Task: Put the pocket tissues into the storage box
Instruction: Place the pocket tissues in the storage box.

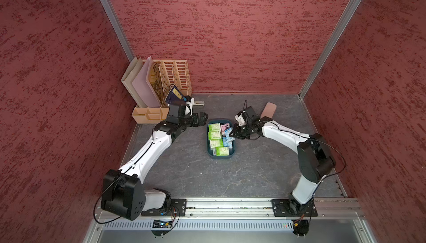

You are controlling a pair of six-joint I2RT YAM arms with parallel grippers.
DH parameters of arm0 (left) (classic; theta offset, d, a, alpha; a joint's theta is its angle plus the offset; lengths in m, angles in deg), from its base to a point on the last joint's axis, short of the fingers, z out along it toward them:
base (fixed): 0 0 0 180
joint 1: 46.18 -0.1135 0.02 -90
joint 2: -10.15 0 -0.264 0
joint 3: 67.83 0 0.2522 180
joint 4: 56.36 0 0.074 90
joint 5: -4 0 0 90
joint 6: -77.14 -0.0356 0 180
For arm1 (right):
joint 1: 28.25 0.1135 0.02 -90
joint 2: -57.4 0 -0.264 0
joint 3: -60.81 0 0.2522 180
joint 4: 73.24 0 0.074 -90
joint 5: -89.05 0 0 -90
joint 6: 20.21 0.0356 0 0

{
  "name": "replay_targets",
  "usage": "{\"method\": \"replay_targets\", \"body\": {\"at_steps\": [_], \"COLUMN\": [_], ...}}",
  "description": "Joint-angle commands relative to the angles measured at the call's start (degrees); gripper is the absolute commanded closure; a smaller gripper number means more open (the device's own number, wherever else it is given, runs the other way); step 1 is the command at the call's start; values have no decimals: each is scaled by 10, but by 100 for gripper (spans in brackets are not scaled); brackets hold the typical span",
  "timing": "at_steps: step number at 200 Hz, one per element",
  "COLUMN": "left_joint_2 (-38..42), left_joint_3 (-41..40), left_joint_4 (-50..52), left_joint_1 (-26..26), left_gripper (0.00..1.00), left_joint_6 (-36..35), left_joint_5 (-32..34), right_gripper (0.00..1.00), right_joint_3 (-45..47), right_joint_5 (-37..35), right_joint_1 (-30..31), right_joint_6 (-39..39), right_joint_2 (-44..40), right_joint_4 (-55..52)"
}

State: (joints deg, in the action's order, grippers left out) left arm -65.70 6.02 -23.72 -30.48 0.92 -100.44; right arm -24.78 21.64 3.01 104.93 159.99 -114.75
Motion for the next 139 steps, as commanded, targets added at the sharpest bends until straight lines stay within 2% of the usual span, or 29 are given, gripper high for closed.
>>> {"method": "replay_targets", "body": {"at_steps": [1,82,93,123,139], "left_joint_2": [-3,-10,-11,-13,-13], "left_joint_3": [2,15,15,19,18], "left_joint_4": [-16,-3,-2,-1,1], "left_joint_1": [-5,-13,-13,-14,-14], "left_gripper": [0,0,0,0,0], "left_joint_6": [0,-7,-7,-9,-8], "left_joint_5": [-13,-17,-18,-20,-17], "right_gripper": [100,95,90,68,63], "right_joint_3": [-15,-19,-16,-17,-25], "right_joint_5": [-20,-17,-15,-16,-36], "right_joint_1": [13,32,32,32,33], "right_joint_6": [3,11,12,15,9], "right_joint_2": [12,22,21,20,12], "right_joint_4": [12,10,10,8,-8]}}
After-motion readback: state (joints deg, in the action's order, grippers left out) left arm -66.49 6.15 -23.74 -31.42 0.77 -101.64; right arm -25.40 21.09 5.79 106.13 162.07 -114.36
